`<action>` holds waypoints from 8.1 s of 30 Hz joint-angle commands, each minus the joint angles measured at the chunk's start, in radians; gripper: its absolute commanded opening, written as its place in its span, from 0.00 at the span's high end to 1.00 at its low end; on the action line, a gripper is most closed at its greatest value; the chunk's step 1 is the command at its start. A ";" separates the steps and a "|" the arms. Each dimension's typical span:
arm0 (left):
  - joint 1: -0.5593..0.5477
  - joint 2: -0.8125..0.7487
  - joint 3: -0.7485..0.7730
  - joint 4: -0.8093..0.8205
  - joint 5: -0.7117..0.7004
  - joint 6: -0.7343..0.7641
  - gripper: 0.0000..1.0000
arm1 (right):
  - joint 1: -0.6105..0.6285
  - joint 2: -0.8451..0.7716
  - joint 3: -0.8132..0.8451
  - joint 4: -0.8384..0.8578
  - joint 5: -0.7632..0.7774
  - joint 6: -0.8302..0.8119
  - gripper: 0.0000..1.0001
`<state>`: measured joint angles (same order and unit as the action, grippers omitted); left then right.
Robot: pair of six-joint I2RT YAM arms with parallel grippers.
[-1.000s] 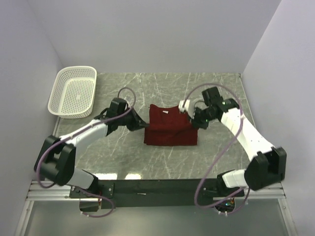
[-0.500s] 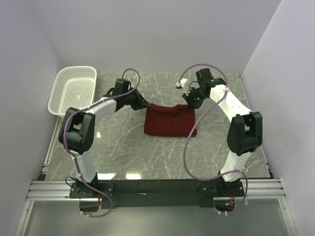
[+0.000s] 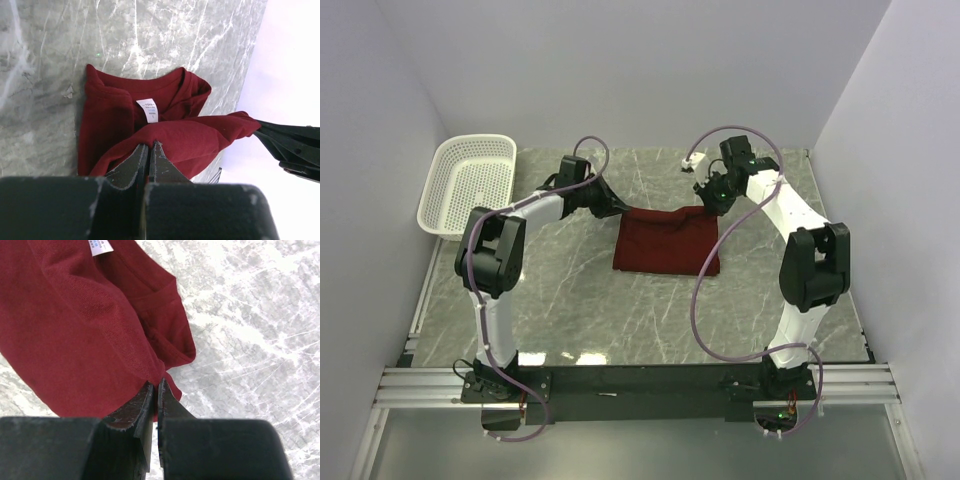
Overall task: Fold and stack the t-shirts
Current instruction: Fold the tshirt, then neatly place the folded tshirt to the corner
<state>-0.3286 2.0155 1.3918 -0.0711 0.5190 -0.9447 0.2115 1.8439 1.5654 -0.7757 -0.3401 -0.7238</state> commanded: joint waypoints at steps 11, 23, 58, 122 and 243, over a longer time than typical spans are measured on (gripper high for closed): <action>0.008 0.025 0.087 0.054 -0.008 -0.005 0.99 | -0.009 0.054 0.087 0.081 0.038 0.078 1.00; 0.013 0.094 0.153 0.062 -0.010 -0.032 0.99 | -0.009 0.087 0.084 0.110 0.078 0.109 1.00; -0.044 -0.060 0.053 0.160 0.125 0.142 0.40 | -0.086 0.121 -0.027 -0.181 -0.635 0.175 0.67; -0.001 0.368 0.268 0.551 0.096 -0.404 0.41 | -0.258 0.212 -0.130 0.004 -0.561 0.481 0.67; 0.023 -1.831 -0.849 -0.326 -0.453 0.118 0.01 | -0.561 0.118 0.183 0.010 0.322 0.273 0.25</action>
<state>-0.3065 0.1673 0.5266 -0.4301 0.0471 -0.8326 -0.3550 2.0857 1.7641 -0.8204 -0.0044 -0.4187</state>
